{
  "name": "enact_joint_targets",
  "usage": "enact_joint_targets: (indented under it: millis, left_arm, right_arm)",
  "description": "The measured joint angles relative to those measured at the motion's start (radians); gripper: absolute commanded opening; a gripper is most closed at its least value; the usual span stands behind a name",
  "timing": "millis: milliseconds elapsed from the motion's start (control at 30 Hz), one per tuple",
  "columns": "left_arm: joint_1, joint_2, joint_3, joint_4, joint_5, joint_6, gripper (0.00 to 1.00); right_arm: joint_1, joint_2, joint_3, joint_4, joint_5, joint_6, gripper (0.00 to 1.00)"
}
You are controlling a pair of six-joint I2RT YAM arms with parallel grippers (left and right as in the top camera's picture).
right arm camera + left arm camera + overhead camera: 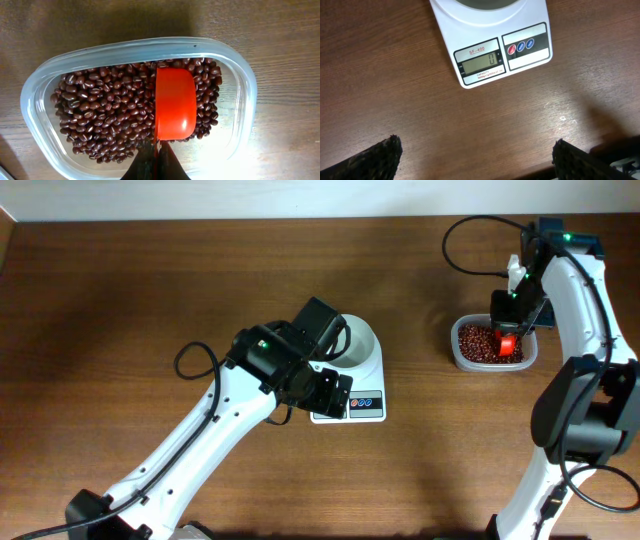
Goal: Scoop item into bowl and weigh 50g on scale
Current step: 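Scoop beans and lift the filled scoop with the right gripper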
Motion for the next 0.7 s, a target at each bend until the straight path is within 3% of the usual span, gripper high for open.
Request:
enact_joint_targets:
  millis: [333, 533, 700]
  left_arm:
    - [0.000, 0.000, 0.000, 0.000, 0.000, 0.000, 0.99]
    - [0.000, 0.000, 0.000, 0.000, 0.000, 0.000, 0.99]
    - [0.000, 0.000, 0.000, 0.000, 0.000, 0.000, 0.99]
  right_arm:
    - [-0.082, -0.010, -0.073, 0.063, -0.200, -0.060, 0.04]
    - [-0.217, -0.010, -0.105, 0.071, -0.455, -0.159, 0.04]
    - [-0.270, -0.010, -0.134, 0.064, -0.556, -0.187, 0.04]
